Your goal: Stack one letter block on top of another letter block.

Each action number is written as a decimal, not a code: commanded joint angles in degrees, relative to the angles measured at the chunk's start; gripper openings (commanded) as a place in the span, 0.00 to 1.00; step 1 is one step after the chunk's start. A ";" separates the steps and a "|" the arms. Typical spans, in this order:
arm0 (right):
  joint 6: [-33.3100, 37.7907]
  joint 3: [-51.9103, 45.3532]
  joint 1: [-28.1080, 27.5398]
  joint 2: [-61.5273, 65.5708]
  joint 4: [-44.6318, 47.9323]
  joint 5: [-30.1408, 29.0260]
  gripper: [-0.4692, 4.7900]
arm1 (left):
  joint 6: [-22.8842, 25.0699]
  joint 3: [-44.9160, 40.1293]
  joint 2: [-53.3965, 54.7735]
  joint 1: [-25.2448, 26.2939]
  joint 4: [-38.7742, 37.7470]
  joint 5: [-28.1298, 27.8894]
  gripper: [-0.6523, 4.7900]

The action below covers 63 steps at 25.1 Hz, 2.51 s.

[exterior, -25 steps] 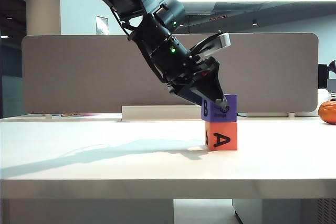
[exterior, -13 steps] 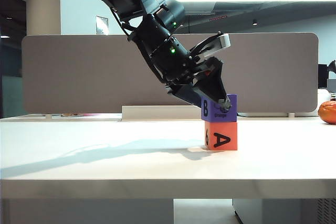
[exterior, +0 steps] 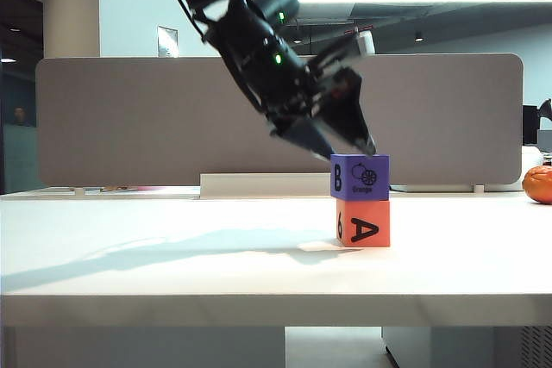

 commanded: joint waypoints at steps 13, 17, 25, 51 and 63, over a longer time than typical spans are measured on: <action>0.00 -0.24 0.00 -0.04 0.79 0.13 0.09 | -2.64 0.26 -15.87 0.83 -6.01 -9.88 0.54; -0.02 -0.24 -0.02 -0.04 0.79 0.39 0.09 | -2.69 0.07 -20.09 2.99 -11.34 -17.05 0.16; -0.02 -0.24 -0.04 0.00 0.79 1.90 0.09 | -5.53 -0.72 -22.95 15.19 -23.28 -13.55 0.11; 0.00 -0.24 -0.04 -0.02 0.83 1.44 0.09 | -19.85 -45.72 -49.88 26.14 -7.87 -3.13 0.11; -0.02 -0.24 -0.04 -0.02 0.83 1.44 0.09 | -18.95 -45.72 -49.88 26.14 -5.33 -2.91 0.11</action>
